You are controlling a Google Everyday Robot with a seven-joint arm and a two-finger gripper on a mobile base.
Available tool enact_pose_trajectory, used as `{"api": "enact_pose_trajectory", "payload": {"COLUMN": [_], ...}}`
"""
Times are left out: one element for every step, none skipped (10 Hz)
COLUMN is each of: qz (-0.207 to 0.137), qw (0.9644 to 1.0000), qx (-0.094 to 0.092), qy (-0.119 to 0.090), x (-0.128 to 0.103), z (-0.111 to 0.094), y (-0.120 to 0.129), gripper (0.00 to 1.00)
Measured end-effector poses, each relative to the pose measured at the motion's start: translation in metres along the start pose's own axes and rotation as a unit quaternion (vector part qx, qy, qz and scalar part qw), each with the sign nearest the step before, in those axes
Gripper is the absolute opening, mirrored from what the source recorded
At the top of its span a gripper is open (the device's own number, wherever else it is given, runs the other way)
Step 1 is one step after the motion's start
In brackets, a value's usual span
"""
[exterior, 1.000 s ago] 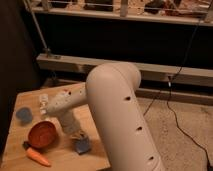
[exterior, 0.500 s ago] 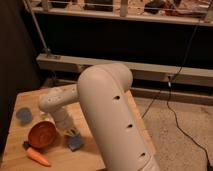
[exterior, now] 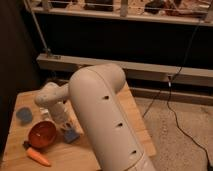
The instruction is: Wipe the white sponge on the table
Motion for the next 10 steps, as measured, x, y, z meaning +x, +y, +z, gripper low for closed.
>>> {"api": "enact_pose_trajectory", "payload": {"qz": [0.003, 0.003, 0.004, 0.004, 0.004, 0.004, 0.007, 0.011, 0.018, 0.027], "qw": [0.9999, 0.9998, 0.9996, 0.9993, 0.9991, 0.9989, 0.9985, 0.9981, 0.9975, 0.9967], "qx": [0.012, 0.018, 0.026, 0.032, 0.036, 0.040, 0.044, 0.047, 0.051, 0.055], "qy": [-0.006, -0.008, -0.012, -0.017, -0.021, -0.025, -0.032, -0.039, -0.047, -0.054], "x": [-0.008, -0.012, -0.019, -0.025, -0.030, -0.035, -0.045, -0.053, -0.061, -0.068], "z": [-0.002, -0.003, -0.004, -0.006, -0.007, -0.008, -0.009, -0.011, -0.014, -0.017], "y": [-0.010, -0.014, -0.021, -0.026, -0.030, -0.034, -0.041, -0.048, -0.058, -0.070], "gripper": [0.00, 0.00, 0.00, 0.00, 0.00, 0.00, 0.00, 0.00, 0.00, 0.00]}}
